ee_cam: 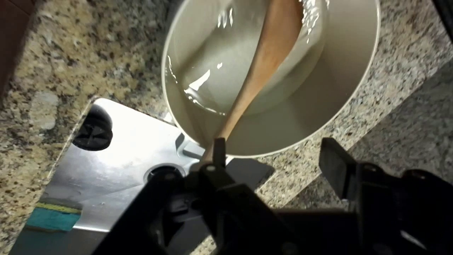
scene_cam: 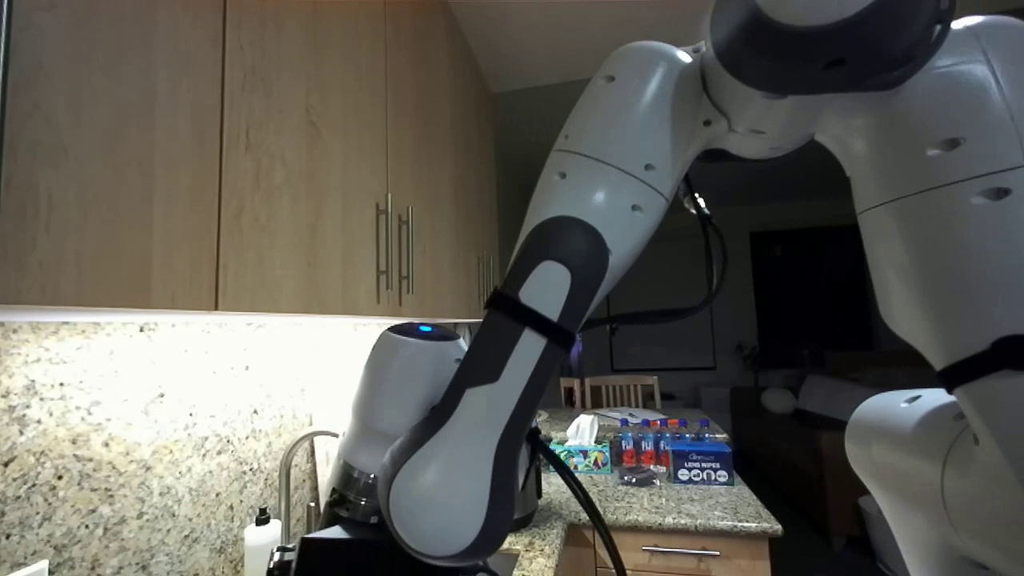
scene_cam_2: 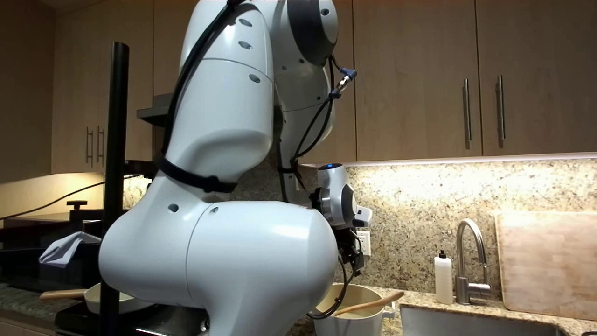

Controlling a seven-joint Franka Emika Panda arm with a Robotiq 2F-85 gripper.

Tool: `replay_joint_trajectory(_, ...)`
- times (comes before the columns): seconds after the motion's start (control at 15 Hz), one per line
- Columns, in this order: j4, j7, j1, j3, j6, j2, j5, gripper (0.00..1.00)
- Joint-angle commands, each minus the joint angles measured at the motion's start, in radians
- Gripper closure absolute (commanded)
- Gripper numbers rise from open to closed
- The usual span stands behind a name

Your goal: Pick up the cooking stick and stir in the pot

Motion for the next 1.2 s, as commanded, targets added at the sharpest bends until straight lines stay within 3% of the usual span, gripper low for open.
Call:
replay_joint_trajectory(0.0,-0.074,-0.252,-0.1,0.15,-0.124,-0.111,0.214,0.02)
replay_joint_trajectory(0.07,-0.071,-0.315,-0.111,0.159,-0.168,-0.129,0.267,0.0)
replay_joint_trajectory(0.13,-0.073,-0.372,-0.214,0.251,-0.222,-0.154,0.294,0.0)
replay_joint_trajectory(0.27,-0.063,-0.512,-0.279,0.28,-0.325,-0.188,0.362,0.0)
replay_joint_trajectory(0.33,-0.059,-0.584,-0.218,0.186,-0.375,-0.205,0.384,0.0)
replay_joint_trajectory(0.8,-0.029,-1.068,-0.258,-0.022,-0.62,-0.257,0.402,0.0)
replay_joint_trajectory(0.87,-0.029,-1.14,-0.384,0.078,-0.641,-0.255,0.415,0.0)
replay_joint_trajectory(1.13,-0.051,-1.335,-0.493,0.104,-0.646,-0.241,0.403,0.0)
